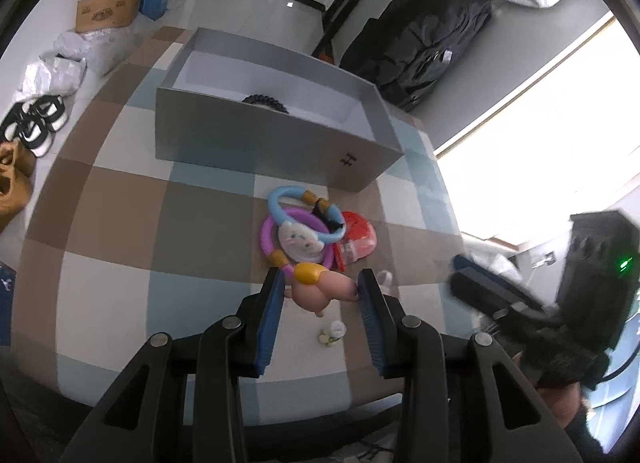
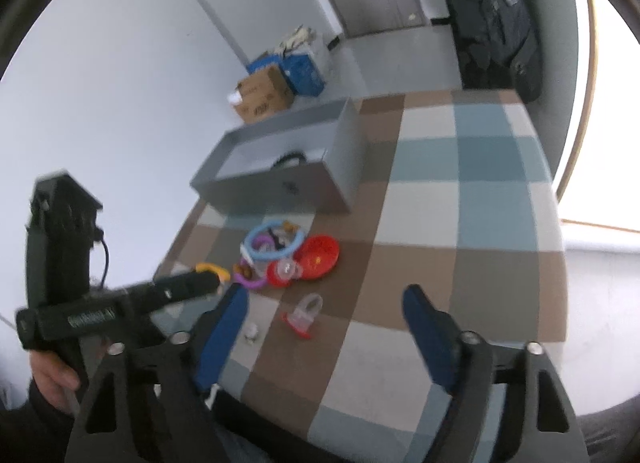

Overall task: Organize jewelry
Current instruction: 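Grasp the clear pacifier with the right tool while the left tool holds the pig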

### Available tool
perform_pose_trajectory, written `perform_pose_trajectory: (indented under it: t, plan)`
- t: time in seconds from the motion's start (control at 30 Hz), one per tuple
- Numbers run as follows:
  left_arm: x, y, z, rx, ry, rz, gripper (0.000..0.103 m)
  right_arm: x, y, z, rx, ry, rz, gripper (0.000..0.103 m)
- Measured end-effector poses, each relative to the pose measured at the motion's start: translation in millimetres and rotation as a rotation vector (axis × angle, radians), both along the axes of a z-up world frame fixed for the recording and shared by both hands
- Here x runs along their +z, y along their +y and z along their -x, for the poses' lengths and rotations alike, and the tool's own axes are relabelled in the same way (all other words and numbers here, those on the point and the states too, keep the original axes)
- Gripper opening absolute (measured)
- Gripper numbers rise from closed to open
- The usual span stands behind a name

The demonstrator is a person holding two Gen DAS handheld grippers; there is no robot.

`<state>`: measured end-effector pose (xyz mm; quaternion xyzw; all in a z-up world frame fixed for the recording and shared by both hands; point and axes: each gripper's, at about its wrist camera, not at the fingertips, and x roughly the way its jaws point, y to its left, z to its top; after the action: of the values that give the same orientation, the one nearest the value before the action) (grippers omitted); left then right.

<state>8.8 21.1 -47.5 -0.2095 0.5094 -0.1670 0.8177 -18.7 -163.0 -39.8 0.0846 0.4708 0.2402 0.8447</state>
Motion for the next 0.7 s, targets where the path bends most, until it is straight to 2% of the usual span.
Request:
perform_pose_trajectory:
  t: [0.33,0.4,0.7]
  plan:
    - [2,7,-2,0.019,-0.007,0.041,0.032,-18,37,7,0.115,0.012,0.125,0.076]
    - [1,7,-4,0.017,0.003,0.059,0.032,-20,39,6,0.115,0.015,0.125,0.073]
    - [5,4,-5,0.004,-0.018,0.05,0.032,-29,48,2,0.114,0.028,0.174,0.039]
